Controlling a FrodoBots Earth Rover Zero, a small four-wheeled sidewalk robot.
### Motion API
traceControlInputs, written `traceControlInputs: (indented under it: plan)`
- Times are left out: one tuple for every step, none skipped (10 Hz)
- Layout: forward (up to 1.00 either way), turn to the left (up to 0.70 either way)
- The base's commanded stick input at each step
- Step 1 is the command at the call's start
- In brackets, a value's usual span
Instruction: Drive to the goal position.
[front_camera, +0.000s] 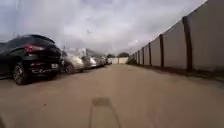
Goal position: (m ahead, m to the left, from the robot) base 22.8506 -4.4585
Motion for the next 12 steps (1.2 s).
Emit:
traceControlInputs:
  plan:
    - [0.7,0.09]
    - [0.7,0.0]
    - [0.7,0.0]
    - [0.7,0.0]
    - [0.7,0.0]
    - [0.7,0.0]
    - [0.7,0.0]
    - [0.7,0.0]
    - [0.7,0.0]
    - [0.7,0.0]
    - [0.7,0.0]
    - [0.7,0.0]
